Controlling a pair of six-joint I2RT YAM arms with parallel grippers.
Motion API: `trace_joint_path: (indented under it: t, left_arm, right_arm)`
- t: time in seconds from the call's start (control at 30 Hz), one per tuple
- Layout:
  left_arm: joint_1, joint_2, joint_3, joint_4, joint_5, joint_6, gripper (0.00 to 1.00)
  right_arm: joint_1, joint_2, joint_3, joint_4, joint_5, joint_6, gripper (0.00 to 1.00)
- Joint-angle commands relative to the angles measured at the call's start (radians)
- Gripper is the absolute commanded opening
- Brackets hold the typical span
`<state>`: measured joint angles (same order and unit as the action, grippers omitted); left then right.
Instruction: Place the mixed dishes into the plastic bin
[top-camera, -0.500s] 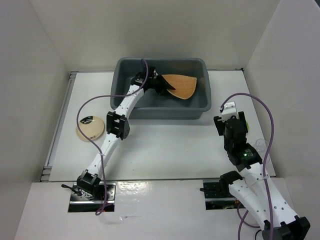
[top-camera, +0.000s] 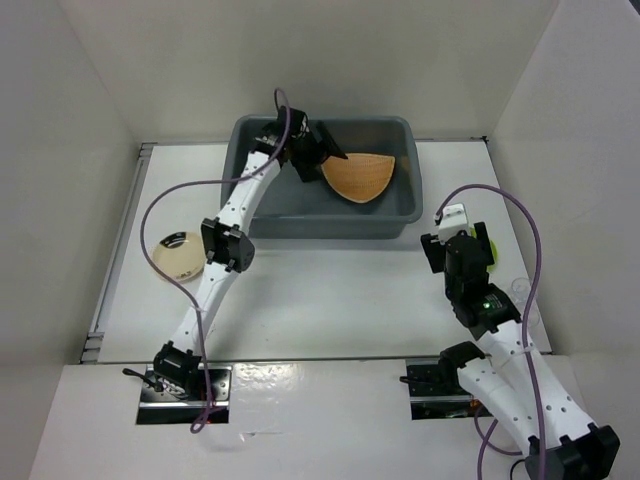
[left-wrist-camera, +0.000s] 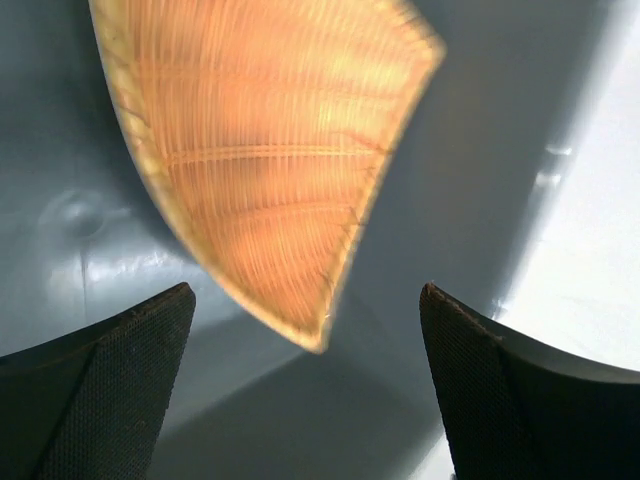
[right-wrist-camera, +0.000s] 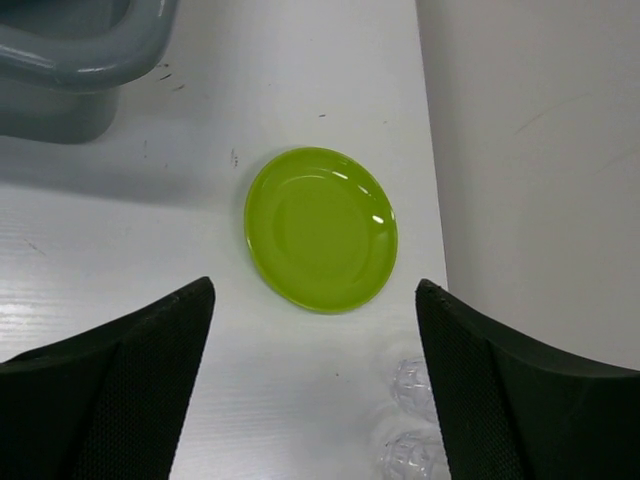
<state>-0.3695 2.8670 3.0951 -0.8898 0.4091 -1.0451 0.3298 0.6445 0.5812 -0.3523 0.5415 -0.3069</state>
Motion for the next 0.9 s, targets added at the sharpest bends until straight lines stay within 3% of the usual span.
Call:
trace_joint_path:
  t: [0.0, 0.17, 0.27, 0.33, 0.37, 0.57, 0.63, 0.7, 0.73, 0.87]
  left_arm:
    - [-0.003, -0.303, 0.042, -0.104, -0.252, 0.208, 0.99]
    - [-0.051, -0.543, 0.042, -0.351, -0.699, 0.416, 1.00]
    - [-0.051, -0.636, -0.048, -0.413, -0.710, 0.532, 1.00]
    - [-0.042, -0.742, -0.168, -0.413, -0.725, 0.533, 1.00]
    - [-0.052, -0.773, -0.259, -0.413, -0.778, 0.533, 1.00]
    - [-0.128, -0.997, -0.461, -0.413, -1.068, 0.559, 1.00]
    - [-0.128, -1.121, -0.666, -0.371, -1.086, 0.559, 1.00]
    - [-0.076, -1.304, -0.891, -0.217, -1.067, 0.586, 1.00]
    - [-0.062, -1.375, -1.117, -0.104, -1.057, 0.586, 1.00]
    - [-0.016, -1.742, -1.483, 0.069, -0.994, 0.563, 1.00]
  right_arm:
    - [0.011, 0.055, 0.028, -0.002, -0.044, 0.020, 0.88]
    - [-0.008, 0.219, 0.104, -0.105, -0.074, -0.047, 0.91]
    - [-0.119, 0.383, 0.115, -0.117, -0.104, -0.194, 0.87]
    - [-0.187, 0.478, 0.140, -0.093, -0.145, -0.259, 0.85]
    - [-0.224, 0.500, 0.140, -0.079, -0.164, -0.273, 0.85]
    - [-0.233, 0.662, 0.158, -0.048, -0.239, -0.299, 0.91]
    - [-0.233, 0.725, 0.167, -0.015, -0.252, -0.299, 0.92]
    - [-0.245, 0.773, 0.167, 0.015, -0.252, -0.299, 0.92]
    - [-0.259, 0.823, 0.187, 0.036, -0.262, -0.299, 0.92]
    - [-0.310, 0.917, 0.227, 0.047, -0.281, -0.308, 0.88]
